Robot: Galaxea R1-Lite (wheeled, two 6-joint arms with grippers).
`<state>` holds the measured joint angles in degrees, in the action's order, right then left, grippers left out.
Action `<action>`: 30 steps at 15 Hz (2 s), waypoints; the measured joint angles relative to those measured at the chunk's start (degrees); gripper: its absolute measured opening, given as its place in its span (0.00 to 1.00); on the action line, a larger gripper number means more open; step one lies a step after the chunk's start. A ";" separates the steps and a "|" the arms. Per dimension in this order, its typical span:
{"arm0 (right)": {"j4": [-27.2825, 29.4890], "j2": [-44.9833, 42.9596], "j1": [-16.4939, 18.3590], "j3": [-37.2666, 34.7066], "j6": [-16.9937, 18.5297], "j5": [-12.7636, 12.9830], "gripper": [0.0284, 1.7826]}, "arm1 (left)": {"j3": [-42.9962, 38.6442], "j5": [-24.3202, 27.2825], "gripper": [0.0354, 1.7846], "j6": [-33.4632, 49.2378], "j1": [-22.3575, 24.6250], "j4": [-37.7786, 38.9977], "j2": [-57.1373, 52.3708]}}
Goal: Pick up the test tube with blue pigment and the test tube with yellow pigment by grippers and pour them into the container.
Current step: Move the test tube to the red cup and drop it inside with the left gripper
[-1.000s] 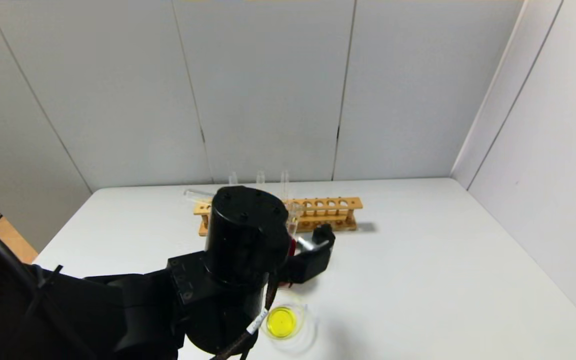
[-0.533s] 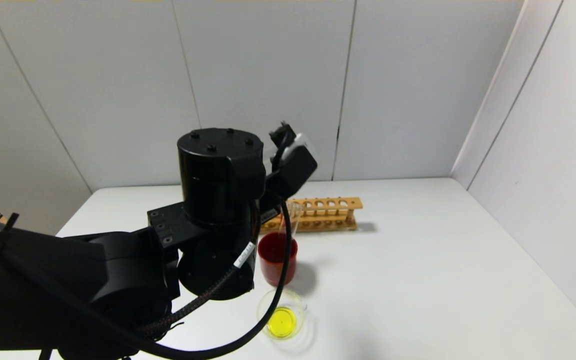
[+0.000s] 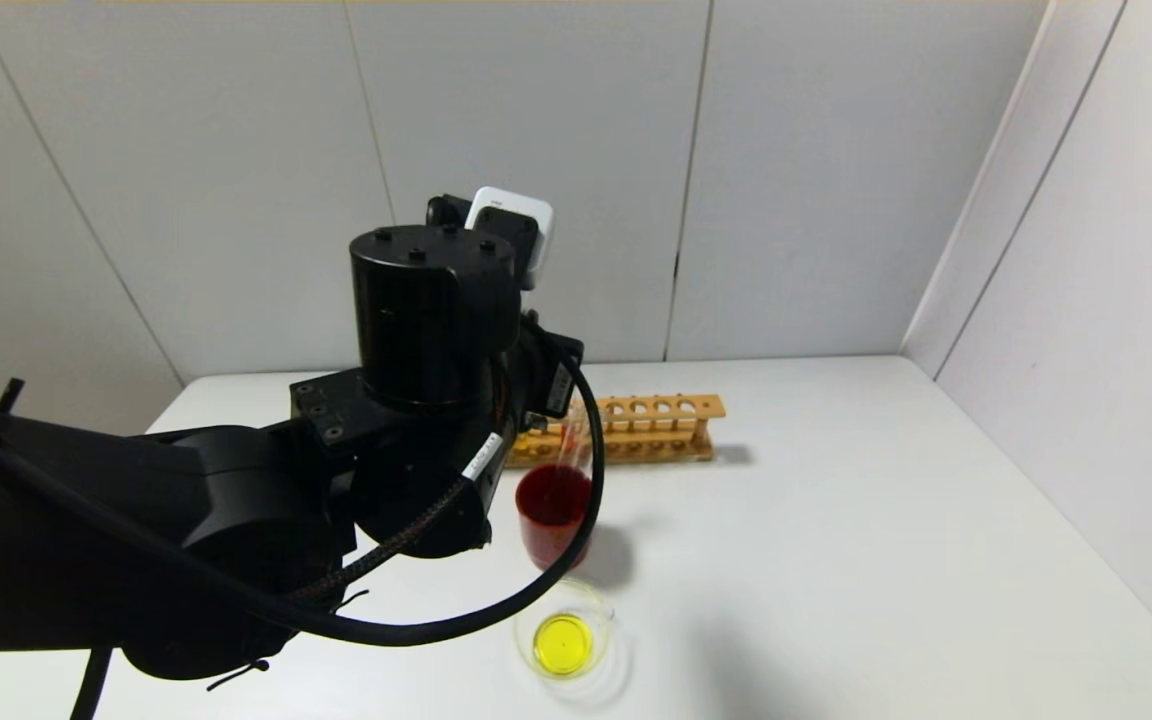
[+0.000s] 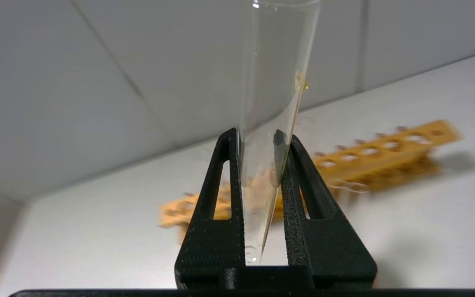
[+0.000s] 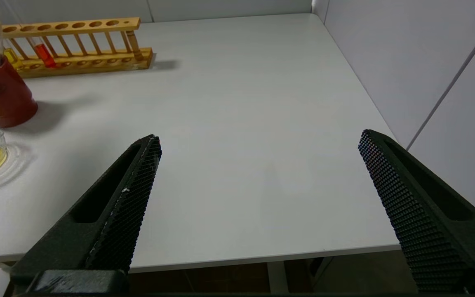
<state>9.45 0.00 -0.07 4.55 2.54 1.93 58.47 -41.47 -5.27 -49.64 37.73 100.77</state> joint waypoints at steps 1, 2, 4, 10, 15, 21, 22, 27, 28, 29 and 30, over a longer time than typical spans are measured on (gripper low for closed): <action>0.00 0.00 0.00 0.00 0.00 -0.02 0.98 | -0.06 1.68 0.16 5.24 0.04 -1.95 0.04; -0.02 0.00 0.00 0.00 0.00 -0.02 0.98 | -0.20 3.50 0.16 9.18 0.02 -2.79 0.06; -0.02 0.00 0.00 0.00 0.00 -0.02 0.98 | -1.28 6.44 0.16 14.10 -0.05 -2.47 0.09; 0.00 0.00 0.00 0.02 0.00 -0.02 0.98 | -4.95 7.61 0.16 19.90 0.77 1.73 3.43; 0.00 0.00 0.02 0.02 0.00 -0.02 0.98 | -5.38 11.07 0.16 19.92 3.84 5.38 7.45; 0.00 0.00 0.00 0.00 0.00 0.00 0.98 | -4.69 13.69 0.16 19.40 6.23 7.94 12.52; 0.00 0.00 0.00 0.00 0.00 -0.02 0.98 | -4.61 13.69 0.16 19.37 6.51 7.96 13.40; 0.00 0.00 0.00 0.00 0.00 0.00 0.98 | -3.79 13.75 0.16 19.32 7.01 7.96 16.60; 0.00 0.00 0.02 0.00 0.00 -0.02 0.98 | -3.75 13.82 0.16 19.32 7.06 7.96 16.93; 0.00 0.00 0.00 0.00 0.00 -0.02 0.98 | -3.71 14.02 0.16 19.30 7.01 7.97 17.34; -0.02 0.00 0.00 0.00 0.00 0.00 0.98 | -3.71 14.35 0.16 19.40 7.00 7.96 17.70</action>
<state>9.42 0.00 -0.07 4.55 2.54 1.93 54.76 -27.12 14.13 -42.64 45.69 118.47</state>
